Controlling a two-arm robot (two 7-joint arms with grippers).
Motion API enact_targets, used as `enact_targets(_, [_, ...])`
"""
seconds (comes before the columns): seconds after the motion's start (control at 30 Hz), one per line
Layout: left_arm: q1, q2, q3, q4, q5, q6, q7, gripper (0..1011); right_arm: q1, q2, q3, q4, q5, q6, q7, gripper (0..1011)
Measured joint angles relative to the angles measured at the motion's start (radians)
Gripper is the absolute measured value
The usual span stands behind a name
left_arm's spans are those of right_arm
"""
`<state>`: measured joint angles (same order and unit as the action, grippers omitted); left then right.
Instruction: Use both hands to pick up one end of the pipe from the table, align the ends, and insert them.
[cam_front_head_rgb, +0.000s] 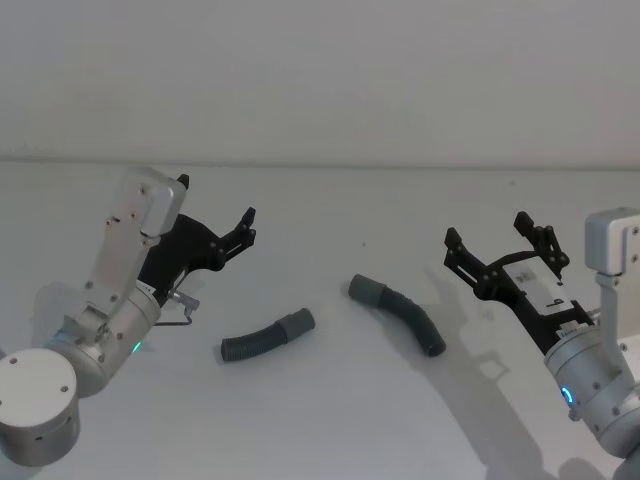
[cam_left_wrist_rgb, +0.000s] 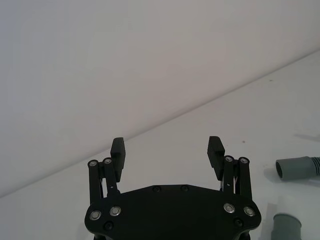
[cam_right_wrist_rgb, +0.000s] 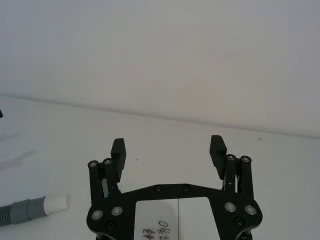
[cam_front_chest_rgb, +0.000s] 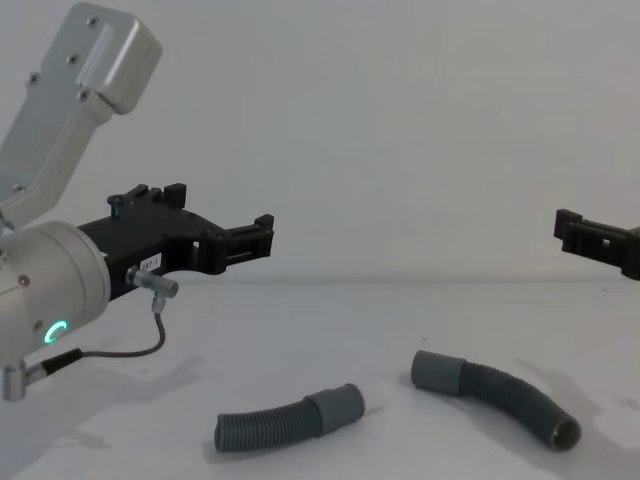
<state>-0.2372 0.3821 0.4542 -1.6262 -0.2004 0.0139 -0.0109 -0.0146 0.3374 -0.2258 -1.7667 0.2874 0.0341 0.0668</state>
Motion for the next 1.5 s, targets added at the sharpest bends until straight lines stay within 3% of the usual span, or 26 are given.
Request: enact_targets(1.5, [0.000,0.000,0.000,0.000,0.000,0.000,0.000,1001,0.000,0.000,0.000,0.000,0.000,0.000,0.000,1002])
